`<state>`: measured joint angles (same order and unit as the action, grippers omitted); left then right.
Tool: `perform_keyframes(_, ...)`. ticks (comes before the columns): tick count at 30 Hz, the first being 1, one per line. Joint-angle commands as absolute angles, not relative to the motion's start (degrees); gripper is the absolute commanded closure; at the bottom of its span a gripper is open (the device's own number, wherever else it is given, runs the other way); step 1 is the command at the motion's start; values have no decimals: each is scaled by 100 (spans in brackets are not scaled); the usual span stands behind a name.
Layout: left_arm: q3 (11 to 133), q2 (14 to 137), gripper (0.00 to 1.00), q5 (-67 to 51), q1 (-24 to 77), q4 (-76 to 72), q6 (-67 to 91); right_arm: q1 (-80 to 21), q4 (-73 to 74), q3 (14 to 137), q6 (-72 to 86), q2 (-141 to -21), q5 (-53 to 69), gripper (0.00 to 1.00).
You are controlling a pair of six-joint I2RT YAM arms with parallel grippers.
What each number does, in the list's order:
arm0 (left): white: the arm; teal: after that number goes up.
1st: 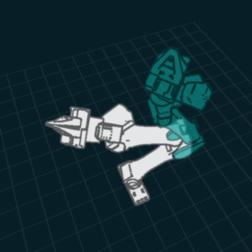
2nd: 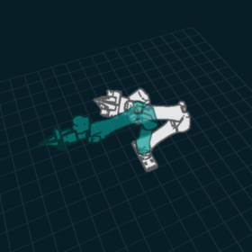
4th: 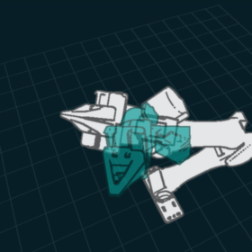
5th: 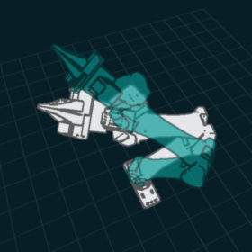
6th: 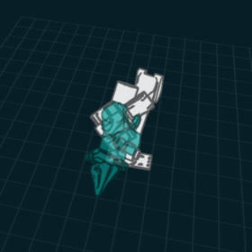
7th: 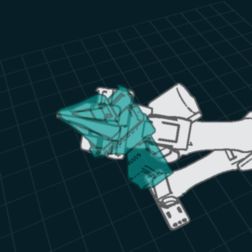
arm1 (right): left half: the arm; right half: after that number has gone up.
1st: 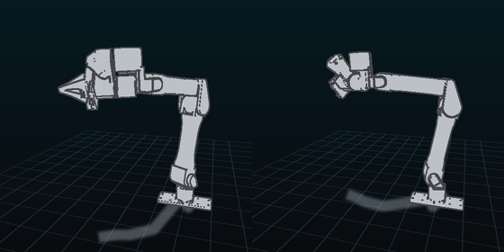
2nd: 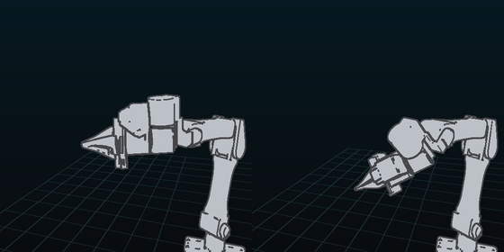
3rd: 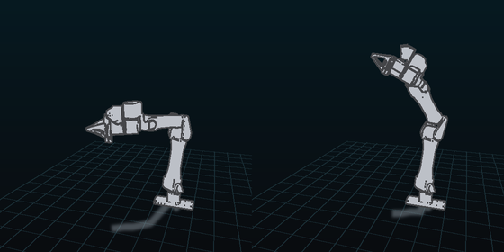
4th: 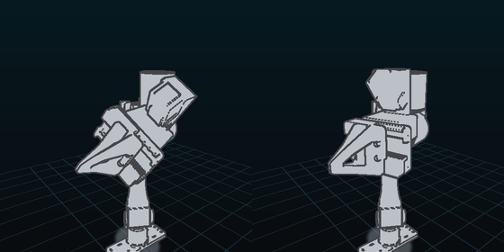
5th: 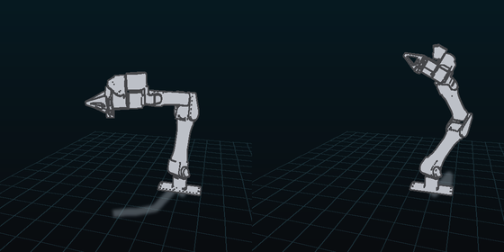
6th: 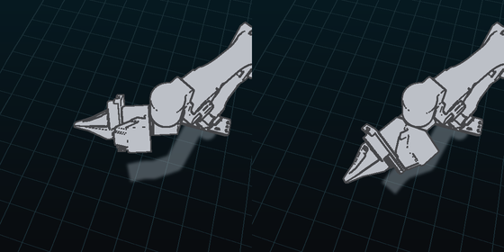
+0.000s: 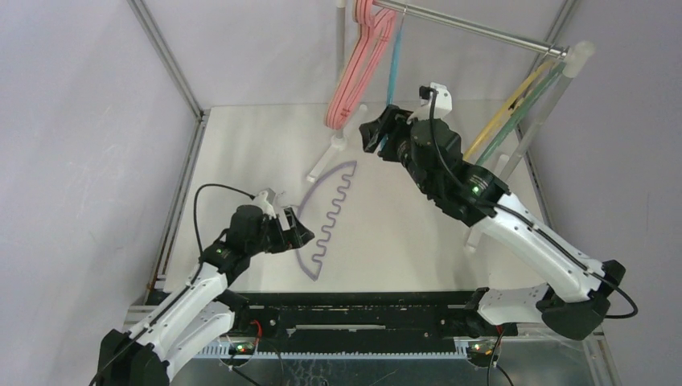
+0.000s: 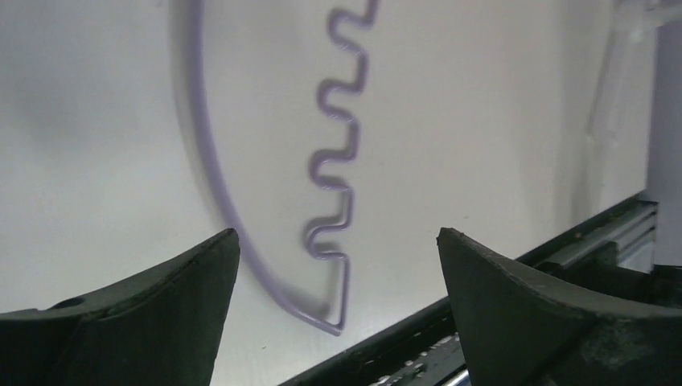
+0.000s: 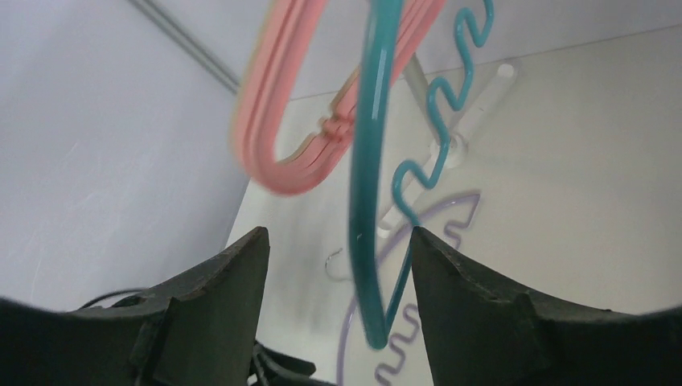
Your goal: Organize the hangers
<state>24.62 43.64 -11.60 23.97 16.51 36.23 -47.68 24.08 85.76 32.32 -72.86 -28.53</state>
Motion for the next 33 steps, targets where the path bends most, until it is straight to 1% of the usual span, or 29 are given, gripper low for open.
perform_keyframes(1, 2053, 4455, 5, -765, 2353, 1114, 3910, -5119, 2842, 8728, 2668, -6929, -3189, 28)
perform_keyframes(4, 1885, 4481, 15, -457, 2184, 1031, 4159, -5382, 3143, 8761, 2579, -6878, -3087, 28)
perform_keyframes(10, 1919, 5074, 28, -267, 1891, 825, 4215, -5922, 3663, 8604, 2501, -6813, -3036, 28)
perform_keyframes(11, 1988, 5299, 30, -264, 1894, 812, 4192, -5980, 3744, 8590, 2534, -6805, -2969, 28)
perform_keyframes(13, 2187, 5671, 37, -303, 1891, 846, 4132, -6047, 3875, 8570, 2554, -6797, -2853, 28)
perform_keyframes(16, 2607, 6170, 41, -394, 1895, 986, 3979, -6083, 4035, 8530, 2567, -6757, -2669, 28)
perform_keyframes(19, 2983, 6512, 53, -256, 1896, 1249, 3798, -6081, 4101, 8402, 2585, -6696, -2360, 28)
perform_keyframes(24, 3506, 6967, 65, -145, 1904, 1569, 3460, -6022, 4174, 8090, 2623, -6523, -1854, 29)
perform_keyframes(26, 3671, 7250, 67, -199, 1934, 1652, 3381, -5942, 4198, 7968, 2532, -6438, -1578, 29)
perform_keyframes(30, 3798, 7477, 68, -184, 2020, 1801, 3358, -5889, 4542, 7752, 2194, -6274, -1328, 30)
perform_keyframes(33, 3817, 7398, 63, -147, 2051, 1790, 3428, -5797, 4620, 7516, 2084, -6096, -1321, 29)
